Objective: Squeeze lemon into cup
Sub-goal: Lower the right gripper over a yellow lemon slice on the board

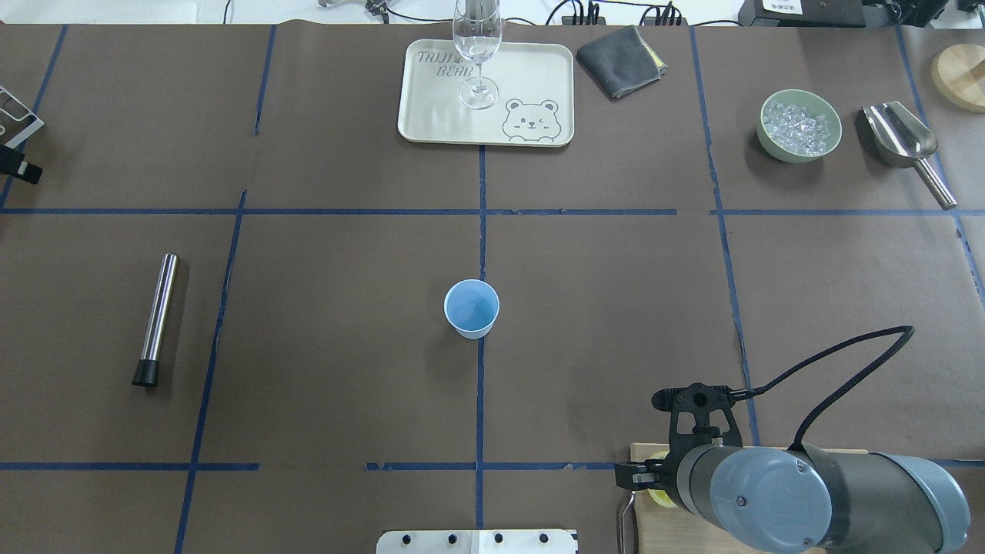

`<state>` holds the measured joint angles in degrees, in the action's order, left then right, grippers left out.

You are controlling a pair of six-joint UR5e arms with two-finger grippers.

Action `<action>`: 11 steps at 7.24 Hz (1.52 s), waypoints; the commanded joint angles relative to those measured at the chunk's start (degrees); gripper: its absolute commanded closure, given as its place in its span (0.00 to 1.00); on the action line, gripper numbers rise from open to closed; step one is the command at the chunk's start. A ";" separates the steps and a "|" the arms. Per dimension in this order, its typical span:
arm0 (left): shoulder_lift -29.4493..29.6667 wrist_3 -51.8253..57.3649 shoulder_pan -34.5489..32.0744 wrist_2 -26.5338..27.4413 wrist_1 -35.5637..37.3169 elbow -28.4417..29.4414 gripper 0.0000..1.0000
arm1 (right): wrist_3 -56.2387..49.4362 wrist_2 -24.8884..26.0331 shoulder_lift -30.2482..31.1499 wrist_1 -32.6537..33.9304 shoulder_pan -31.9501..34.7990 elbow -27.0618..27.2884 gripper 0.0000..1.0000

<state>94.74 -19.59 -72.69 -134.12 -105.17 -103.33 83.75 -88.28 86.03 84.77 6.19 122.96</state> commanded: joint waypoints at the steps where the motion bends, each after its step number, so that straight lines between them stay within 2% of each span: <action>1: 0.00 -0.10 0.00 0.00 0.05 -0.21 0.00 | -0.07 -0.05 0.45 -0.05 -0.12 -0.18 0.00; 7: 0.09 -0.01 0.00 0.00 0.06 -0.39 0.00 | -0.07 -0.49 -0.25 -0.05 -0.39 -1.14 0.01; 9: 0.09 -0.01 0.00 0.00 -0.03 -0.47 0.00 | -0.07 -1.45 -0.25 -0.13 -0.22 -0.80 0.20; 11: 0.27 -0.01 0.00 0.00 -0.03 -0.47 0.00 | -0.07 -2.33 -0.17 -0.13 -0.13 -0.53 0.27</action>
<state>94.89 -19.60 -72.69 -134.12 -105.19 -103.83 83.67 -90.14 85.83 84.65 5.97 122.26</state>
